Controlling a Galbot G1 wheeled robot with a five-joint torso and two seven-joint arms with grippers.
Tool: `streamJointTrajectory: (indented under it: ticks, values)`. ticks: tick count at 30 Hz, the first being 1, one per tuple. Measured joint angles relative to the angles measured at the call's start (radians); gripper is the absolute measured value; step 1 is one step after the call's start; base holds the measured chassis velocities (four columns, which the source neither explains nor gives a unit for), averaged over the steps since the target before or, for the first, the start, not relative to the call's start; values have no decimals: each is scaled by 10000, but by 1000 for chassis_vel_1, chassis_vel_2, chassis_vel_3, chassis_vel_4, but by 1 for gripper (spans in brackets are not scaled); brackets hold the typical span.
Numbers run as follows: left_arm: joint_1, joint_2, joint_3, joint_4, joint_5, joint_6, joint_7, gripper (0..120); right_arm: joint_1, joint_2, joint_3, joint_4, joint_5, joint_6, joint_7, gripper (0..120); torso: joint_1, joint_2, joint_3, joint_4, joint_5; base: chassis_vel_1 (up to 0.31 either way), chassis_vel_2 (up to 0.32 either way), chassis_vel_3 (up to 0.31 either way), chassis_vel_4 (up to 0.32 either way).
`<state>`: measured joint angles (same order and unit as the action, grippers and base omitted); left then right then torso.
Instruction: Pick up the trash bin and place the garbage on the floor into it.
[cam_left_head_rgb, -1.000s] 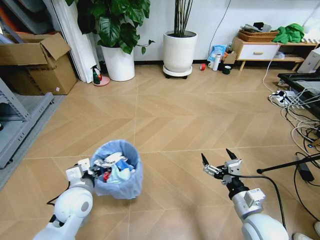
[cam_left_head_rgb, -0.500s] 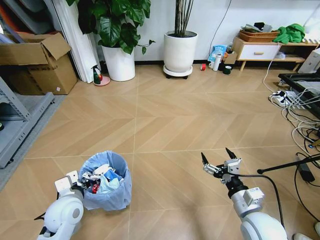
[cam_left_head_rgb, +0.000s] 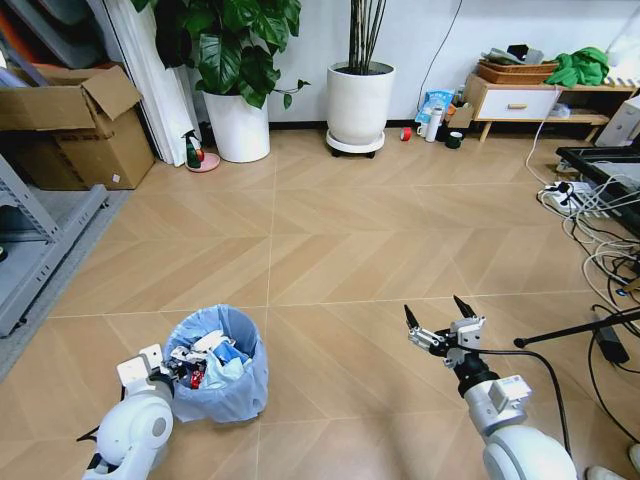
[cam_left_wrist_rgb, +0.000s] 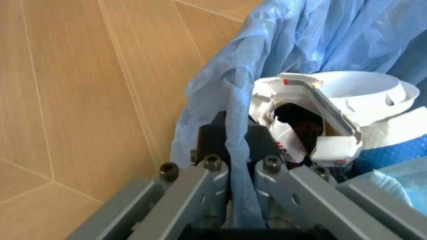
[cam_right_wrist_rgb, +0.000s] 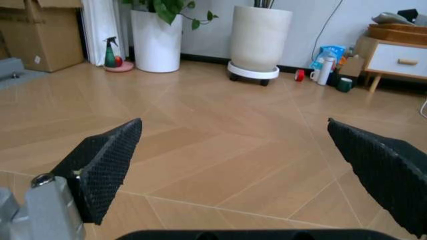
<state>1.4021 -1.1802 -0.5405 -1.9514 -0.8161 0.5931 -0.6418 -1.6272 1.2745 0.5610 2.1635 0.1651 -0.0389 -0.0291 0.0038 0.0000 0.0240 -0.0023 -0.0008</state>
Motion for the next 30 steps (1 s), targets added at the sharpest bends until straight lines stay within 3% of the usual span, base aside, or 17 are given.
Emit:
streamJointTrajectory:
  ticks: [3, 6, 11, 19, 24, 26, 30]
  values:
    - [-1, -5, 24, 22, -28, 2, -48, 3, -11, -21, 2, 20, -1, 1, 0, 100, 0, 0, 0, 0, 1, 0, 0, 0, 0]
    - [-1, -26, 47, 63, -32, -54, -178, 18, -17, -66, 22, 46, -1, 4, 0, 100, 0, 0, 0, 0, 1, 0, 0, 0, 0]
    - [3, -31, 83, 92, 46, -285, -240, 30, -12, -88, 35, 61, 3, 8, 0, 100, 0, 0, 0, 0, 1, 0, 0, 0, 0]
    - [-58, -102, 214, -66, 364, -2196, -202, 66, 112, -120, 150, 127, 123, 6, 1, 100, 0, 0, 0, 0, 0, 0, 0, 0, 0]
    - [70, -190, 253, -246, 544, -2549, 71, 79, 152, -108, 272, 143, 227, 1, 1, 100, 0, 0, 0, 0, -1, 0, 0, 0, 0]
    - [144, -223, 266, -352, 872, -2852, 357, 87, 177, -83, 376, 174, 335, -16, 2, 100, 0, 0, 0, 1, 0, 0, 0, 0, 0]
    - [472, -334, 157, -923, 2639, -3745, 1700, 102, 227, 83, 887, 373, 770, -227, 11, 100, 0, 0, 0, 0, 3, 0, 0, 0, 0]
